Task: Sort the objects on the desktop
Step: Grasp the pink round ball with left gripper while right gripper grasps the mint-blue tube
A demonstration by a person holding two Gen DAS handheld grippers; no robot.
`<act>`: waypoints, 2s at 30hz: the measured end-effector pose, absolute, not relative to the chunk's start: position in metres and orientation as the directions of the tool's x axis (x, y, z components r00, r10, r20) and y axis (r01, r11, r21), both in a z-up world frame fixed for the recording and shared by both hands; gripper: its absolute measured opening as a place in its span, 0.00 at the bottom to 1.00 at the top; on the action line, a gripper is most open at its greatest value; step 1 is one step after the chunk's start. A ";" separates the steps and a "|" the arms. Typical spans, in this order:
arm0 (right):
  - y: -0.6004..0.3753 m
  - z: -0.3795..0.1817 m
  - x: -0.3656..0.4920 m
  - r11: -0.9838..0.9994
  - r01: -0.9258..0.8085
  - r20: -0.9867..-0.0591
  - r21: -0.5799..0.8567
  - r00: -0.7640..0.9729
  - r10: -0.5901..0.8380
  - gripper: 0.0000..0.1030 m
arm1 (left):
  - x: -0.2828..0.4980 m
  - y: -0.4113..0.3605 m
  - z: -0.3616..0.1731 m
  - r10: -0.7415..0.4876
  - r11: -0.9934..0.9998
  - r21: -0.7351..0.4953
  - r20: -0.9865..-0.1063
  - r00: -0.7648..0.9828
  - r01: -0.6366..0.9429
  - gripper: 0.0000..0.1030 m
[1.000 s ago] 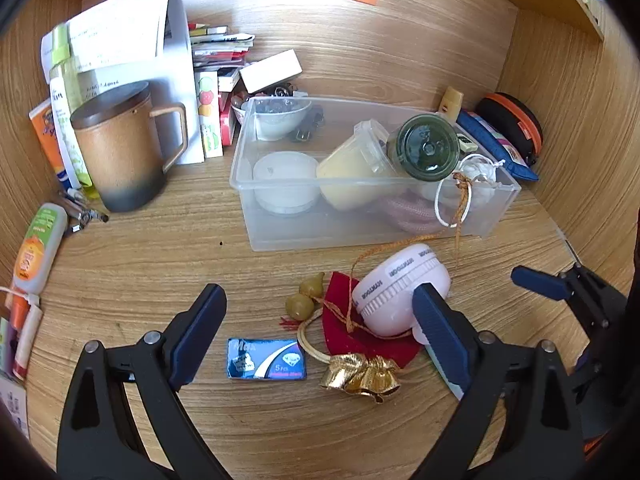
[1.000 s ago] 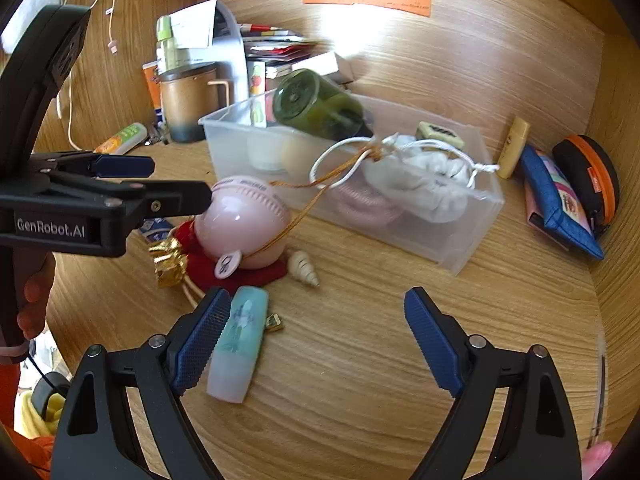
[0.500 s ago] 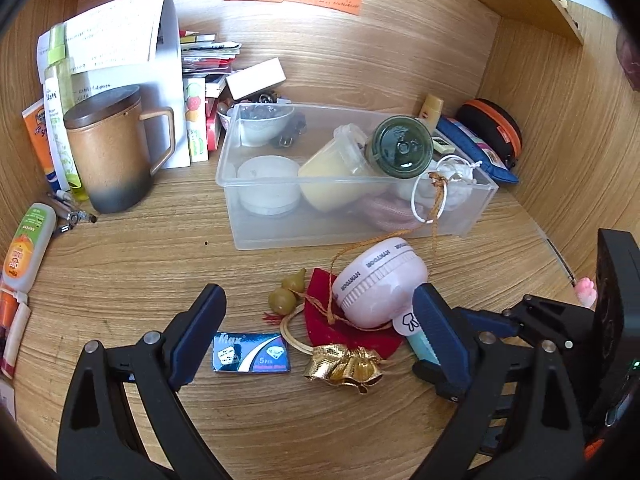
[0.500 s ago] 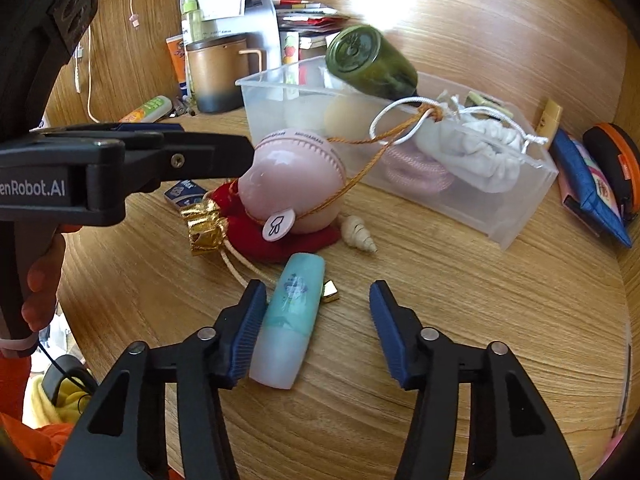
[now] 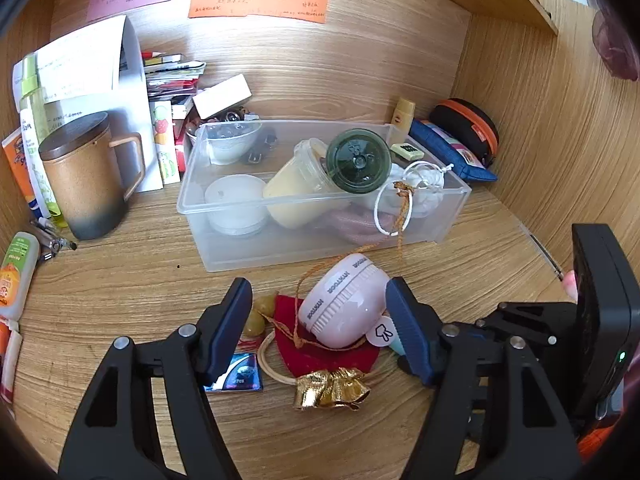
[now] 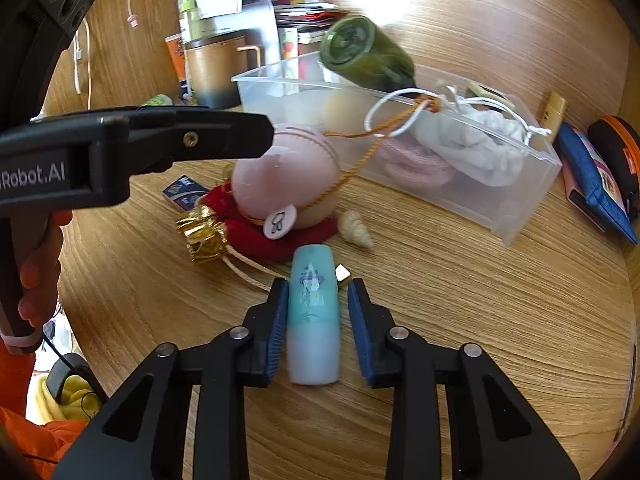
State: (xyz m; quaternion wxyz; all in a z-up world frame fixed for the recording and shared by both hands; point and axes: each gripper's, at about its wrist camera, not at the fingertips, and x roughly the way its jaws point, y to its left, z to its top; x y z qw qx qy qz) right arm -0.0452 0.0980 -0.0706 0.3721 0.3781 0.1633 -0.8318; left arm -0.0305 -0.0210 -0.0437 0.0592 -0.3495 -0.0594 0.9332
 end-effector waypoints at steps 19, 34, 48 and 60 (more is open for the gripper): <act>0.130 -0.068 -0.077 -0.722 0.692 -0.757 0.014 -0.465 -0.460 0.26 | -0.041 -0.001 -0.050 0.185 -0.983 -0.130 -0.664 -0.724 -0.133 0.45; 0.129 -0.068 -0.076 -0.713 0.701 -0.758 0.009 -0.460 -0.462 0.28 | -0.062 0.008 -0.061 0.190 -0.981 -0.119 -0.709 -0.679 -0.151 0.47; 0.126 -0.069 -0.073 -0.704 0.711 -0.762 -0.002 -0.457 -0.459 0.38 | -0.086 0.019 -0.070 0.220 -0.975 -0.146 -0.725 -0.653 -0.166 0.45; 0.128 -0.070 -0.072 -0.706 0.709 -0.753 0.004 -0.462 -0.468 0.35 | -0.068 0.002 -0.067 0.216 -0.975 -0.196 -0.698 -0.683 -0.108 0.40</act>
